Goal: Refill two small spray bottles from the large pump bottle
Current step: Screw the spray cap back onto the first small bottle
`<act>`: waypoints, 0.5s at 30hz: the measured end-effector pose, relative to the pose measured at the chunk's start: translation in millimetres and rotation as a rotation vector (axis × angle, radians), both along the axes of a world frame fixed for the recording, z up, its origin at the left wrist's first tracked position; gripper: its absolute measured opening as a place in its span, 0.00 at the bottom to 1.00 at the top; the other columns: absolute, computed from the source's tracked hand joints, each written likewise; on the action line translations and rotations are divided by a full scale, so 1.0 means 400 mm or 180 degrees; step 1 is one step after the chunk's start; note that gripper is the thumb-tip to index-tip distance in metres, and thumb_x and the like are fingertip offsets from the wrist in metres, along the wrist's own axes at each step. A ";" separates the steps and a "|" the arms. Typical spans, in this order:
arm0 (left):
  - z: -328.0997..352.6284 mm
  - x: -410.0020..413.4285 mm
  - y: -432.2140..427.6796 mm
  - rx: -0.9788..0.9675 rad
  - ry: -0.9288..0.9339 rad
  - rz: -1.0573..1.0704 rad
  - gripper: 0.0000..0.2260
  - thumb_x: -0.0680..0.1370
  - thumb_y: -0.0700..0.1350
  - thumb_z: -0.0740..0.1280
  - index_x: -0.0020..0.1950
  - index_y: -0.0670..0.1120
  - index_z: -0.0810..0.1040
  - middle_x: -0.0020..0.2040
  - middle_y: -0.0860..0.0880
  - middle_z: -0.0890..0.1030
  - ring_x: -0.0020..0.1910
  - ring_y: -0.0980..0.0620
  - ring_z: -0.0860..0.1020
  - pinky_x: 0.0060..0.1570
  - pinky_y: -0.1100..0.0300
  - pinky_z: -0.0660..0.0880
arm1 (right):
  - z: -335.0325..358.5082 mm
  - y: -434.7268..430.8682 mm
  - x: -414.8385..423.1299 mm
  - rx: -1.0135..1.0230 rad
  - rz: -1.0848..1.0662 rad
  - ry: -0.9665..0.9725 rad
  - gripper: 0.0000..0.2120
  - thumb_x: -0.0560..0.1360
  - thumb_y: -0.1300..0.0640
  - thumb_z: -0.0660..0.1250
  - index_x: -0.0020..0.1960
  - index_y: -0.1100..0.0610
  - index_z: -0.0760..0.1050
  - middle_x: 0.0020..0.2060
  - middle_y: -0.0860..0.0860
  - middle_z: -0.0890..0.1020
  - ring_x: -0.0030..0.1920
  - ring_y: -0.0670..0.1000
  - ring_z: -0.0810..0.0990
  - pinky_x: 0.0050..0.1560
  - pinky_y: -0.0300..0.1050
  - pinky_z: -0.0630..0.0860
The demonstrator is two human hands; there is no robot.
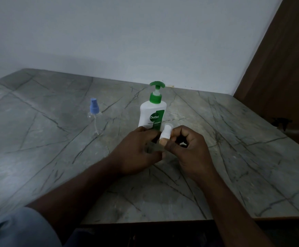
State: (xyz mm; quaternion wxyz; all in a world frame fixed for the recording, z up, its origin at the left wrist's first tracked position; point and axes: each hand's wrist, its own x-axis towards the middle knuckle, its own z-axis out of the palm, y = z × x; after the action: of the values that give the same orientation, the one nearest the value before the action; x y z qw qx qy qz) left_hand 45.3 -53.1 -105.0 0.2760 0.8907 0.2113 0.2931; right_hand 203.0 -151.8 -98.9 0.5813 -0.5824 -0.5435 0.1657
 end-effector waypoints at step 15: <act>0.010 0.004 -0.010 0.0037 0.0066 0.0226 0.19 0.70 0.61 0.75 0.55 0.52 0.83 0.49 0.55 0.82 0.48 0.58 0.79 0.47 0.56 0.77 | 0.002 0.000 0.003 -0.0031 0.0067 0.0002 0.08 0.70 0.52 0.77 0.39 0.47 0.77 0.32 0.42 0.78 0.33 0.43 0.75 0.38 0.39 0.73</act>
State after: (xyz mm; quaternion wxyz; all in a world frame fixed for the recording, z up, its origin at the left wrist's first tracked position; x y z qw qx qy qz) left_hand 46.8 -57.3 -100.9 0.2581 0.8871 0.2439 0.2947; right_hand 204.1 -151.7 -98.2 0.5768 -0.5795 -0.5487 0.1747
